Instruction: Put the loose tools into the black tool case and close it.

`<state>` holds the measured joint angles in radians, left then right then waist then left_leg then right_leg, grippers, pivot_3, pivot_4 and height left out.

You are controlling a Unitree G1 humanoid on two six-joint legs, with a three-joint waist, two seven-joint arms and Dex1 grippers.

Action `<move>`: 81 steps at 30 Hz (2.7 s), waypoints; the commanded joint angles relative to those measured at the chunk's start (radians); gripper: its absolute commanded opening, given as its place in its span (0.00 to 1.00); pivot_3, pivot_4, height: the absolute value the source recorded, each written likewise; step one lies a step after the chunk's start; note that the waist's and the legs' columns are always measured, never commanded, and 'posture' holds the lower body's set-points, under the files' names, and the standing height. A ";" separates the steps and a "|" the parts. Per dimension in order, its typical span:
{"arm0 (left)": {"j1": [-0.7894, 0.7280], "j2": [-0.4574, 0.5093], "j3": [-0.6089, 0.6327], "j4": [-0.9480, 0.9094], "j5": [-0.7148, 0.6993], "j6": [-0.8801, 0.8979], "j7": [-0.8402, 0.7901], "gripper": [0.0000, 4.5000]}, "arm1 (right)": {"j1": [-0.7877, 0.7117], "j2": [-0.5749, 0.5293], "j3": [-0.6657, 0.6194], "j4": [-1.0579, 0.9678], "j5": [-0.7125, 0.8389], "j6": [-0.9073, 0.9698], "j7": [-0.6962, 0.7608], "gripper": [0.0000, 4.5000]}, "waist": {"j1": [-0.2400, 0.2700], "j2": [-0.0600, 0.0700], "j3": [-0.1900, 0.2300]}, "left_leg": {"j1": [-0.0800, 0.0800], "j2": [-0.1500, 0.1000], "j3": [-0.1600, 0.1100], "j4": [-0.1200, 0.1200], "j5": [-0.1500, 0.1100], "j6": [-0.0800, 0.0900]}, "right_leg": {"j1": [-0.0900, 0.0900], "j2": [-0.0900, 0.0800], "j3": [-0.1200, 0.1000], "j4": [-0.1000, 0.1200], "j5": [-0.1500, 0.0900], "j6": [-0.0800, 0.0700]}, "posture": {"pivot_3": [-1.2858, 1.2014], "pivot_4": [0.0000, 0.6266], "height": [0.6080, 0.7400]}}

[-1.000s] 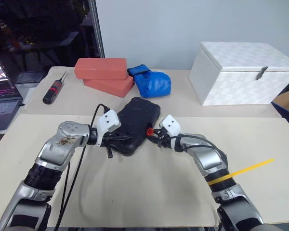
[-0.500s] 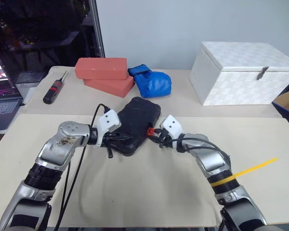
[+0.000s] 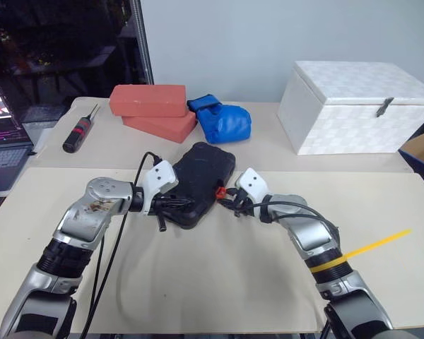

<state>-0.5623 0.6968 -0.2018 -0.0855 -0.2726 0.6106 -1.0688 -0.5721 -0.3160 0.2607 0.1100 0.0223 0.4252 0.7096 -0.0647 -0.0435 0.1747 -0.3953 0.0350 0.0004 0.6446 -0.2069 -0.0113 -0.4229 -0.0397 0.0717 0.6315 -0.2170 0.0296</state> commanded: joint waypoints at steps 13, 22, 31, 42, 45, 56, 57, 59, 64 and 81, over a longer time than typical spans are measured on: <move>0.051 -0.002 -0.083 0.041 0.048 0.031 0.000 0.00 | 0.029 0.034 -0.076 -0.177 0.081 0.007 -0.023 0.26 | 0.001 0.000 0.000 | 0.000 0.000 0.000 0.000 0.000 0.000 | 0.000 0.000 0.000 0.000 0.000 0.000 | 0.52 0.24 1.00; 0.041 -0.008 -0.091 0.057 0.051 0.025 -0.005 0.00 | 0.006 0.055 -0.052 -0.142 0.075 0.018 -0.031 0.26 | 0.003 0.000 0.000 | 0.000 0.000 0.000 0.000 0.000 0.000 | 0.000 0.000 0.000 0.000 0.000 0.000 | 0.52 0.24 1.00; 0.050 -0.008 -0.085 0.052 0.051 0.027 0.000 0.00 | 0.002 0.046 -0.042 -0.137 0.072 0.031 -0.010 0.68 | -0.005 0.000 0.000 | 0.004 0.000 0.000 0.000 0.000 0.000 | 0.002 0.000 0.000 0.001 0.000 0.000 | 0.52 0.24 1.00; 0.053 -0.012 -0.082 0.050 0.049 0.029 0.011 0.00 | 0.082 -0.001 -0.103 -0.291 0.124 0.196 -0.035 0.52 | 0.001 0.001 -0.001 | 0.004 0.000 0.000 0.000 0.000 0.000 | 0.003 0.001 0.001 0.002 0.000 -0.001 | 0.52 0.24 1.00; 0.051 -0.014 -0.083 0.061 0.053 0.022 0.010 0.00 | 0.107 -0.004 -0.105 -0.317 0.126 0.227 -0.059 0.28 | 0.003 0.001 -0.001 | 0.004 0.000 0.000 0.000 0.000 0.000 | 0.003 0.000 0.001 0.001 0.000 0.000 | 0.52 0.24 1.00; 0.032 -0.017 -0.088 0.095 0.060 -0.001 0.004 0.00 | 0.120 0.003 -0.090 -0.293 0.109 0.259 -0.145 0.01 | 0.004 0.001 -0.001 | 0.004 0.000 0.000 0.000 0.000 0.000 | 0.003 0.000 0.001 0.001 0.000 -0.001 | 0.52 0.24 1.00; 0.032 -0.018 -0.089 0.098 0.061 -0.004 0.003 0.00 | 0.112 0.011 -0.082 -0.269 0.101 0.246 -0.156 0.01 | 0.004 0.001 -0.001 | 0.004 0.000 0.000 0.000 0.000 0.000 | 0.003 0.000 0.001 0.001 0.000 -0.001 | 0.52 0.24 1.00; 0.030 -0.020 -0.090 0.101 0.061 -0.007 0.003 0.00 | 0.099 0.023 -0.070 -0.238 0.092 0.223 -0.166 0.01 | 0.004 0.001 -0.001 | 0.004 0.000 0.000 0.000 0.000 0.000 | 0.003 0.000 0.001 0.001 0.000 -0.001 | 0.52 0.24 1.00; 0.031 -0.024 -0.092 0.106 0.064 -0.014 0.006 0.00 | 0.066 0.052 -0.075 -0.218 0.100 0.206 -0.177 0.01 | 0.004 0.001 -0.001 | 0.004 0.000 0.000 0.000 0.000 0.000 | 0.003 0.000 0.001 0.001 0.000 -0.001 | 0.52 0.24 1.00; 0.039 -0.045 -0.102 0.111 0.091 -0.014 0.016 0.00 | -0.003 0.113 -0.034 -0.130 0.082 0.177 -0.177 0.01 | -0.006 0.002 -0.002 | 0.007 0.000 0.000 0.000 0.002 0.002 | 0.004 0.000 0.001 0.002 0.004 -0.002 | 0.52 0.24 1.00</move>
<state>-0.5731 0.6595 -0.2176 -0.0254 -0.2314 0.5642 -1.0496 -0.5390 -0.2284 0.1974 -0.0142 0.0970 0.6416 0.5208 -0.0711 -0.0417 0.1723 -0.3885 0.0349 0.0005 0.6447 -0.2053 -0.0088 -0.4190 -0.0392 0.0726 0.6332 -0.2131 0.0276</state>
